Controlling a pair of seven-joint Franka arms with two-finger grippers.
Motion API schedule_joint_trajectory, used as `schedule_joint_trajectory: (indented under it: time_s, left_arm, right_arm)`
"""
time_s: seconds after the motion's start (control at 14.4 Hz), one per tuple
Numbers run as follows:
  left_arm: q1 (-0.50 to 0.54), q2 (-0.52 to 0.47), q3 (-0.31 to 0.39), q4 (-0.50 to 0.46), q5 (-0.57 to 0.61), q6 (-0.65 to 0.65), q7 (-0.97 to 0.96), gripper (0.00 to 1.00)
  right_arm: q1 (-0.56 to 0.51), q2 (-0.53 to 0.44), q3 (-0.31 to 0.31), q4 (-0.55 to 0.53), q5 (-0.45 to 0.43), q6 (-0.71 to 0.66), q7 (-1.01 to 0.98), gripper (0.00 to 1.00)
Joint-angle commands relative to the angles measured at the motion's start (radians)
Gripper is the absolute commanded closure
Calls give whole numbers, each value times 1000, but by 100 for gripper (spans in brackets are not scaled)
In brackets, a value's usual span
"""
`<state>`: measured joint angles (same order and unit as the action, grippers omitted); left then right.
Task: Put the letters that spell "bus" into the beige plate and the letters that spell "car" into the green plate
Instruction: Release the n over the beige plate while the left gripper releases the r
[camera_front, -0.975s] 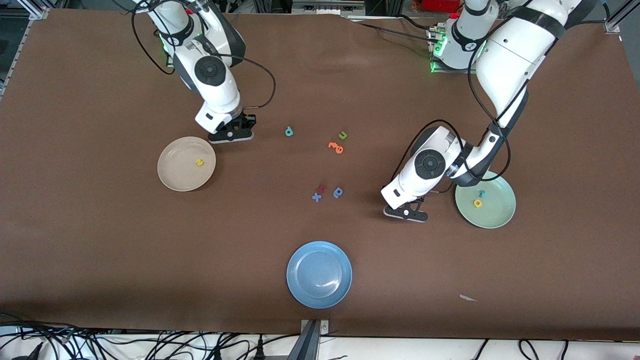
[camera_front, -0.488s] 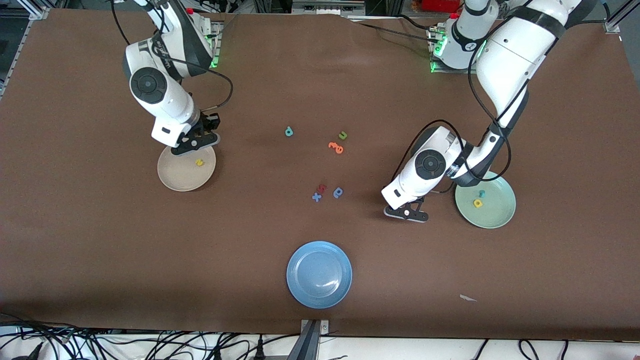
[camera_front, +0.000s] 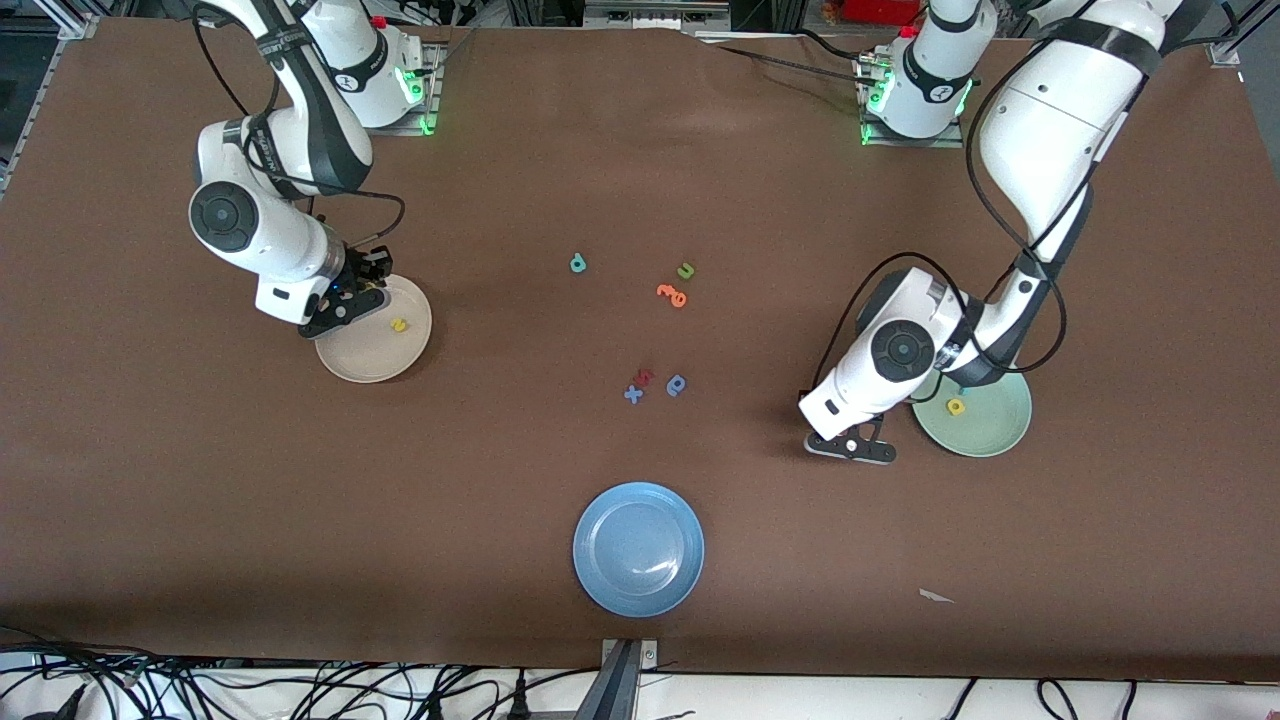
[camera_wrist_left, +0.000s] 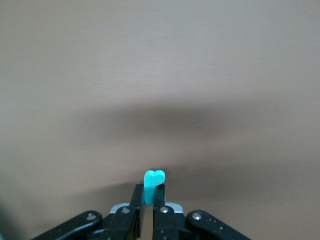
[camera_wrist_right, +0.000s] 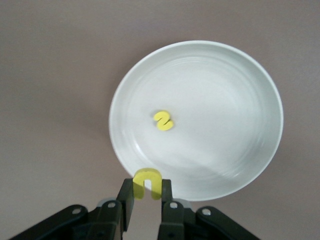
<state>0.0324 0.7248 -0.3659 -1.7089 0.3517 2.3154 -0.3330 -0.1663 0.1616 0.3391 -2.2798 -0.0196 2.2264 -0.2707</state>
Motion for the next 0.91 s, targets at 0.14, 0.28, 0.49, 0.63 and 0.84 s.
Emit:
schedule_joint_trajectory:
  time_s: [0.14,0.28,0.49,0.63,0.84]
  left_arm:
    - [124,-100,-25,-15,23,-157,199,100]
    - [176,-133,-27,-31,23,-207,294,100]
    - [260,-169,-30,-61,23,-290,452,100]
    - [270,-170,-30,-61,23,-365,480,100]
    - [271,-165,-28,-44,23,-369,474,5]
  right_arm:
    - [-52,127,-29,5,4,163,-97,100]
    - [-52,134,-31,6,4,173,-90,86]
    - [-50,130,-29,5,9,167,-77,32]
    - [-48,118,-28,5,10,159,-45,0]
    - [-33,92,3,6,12,119,72,0]
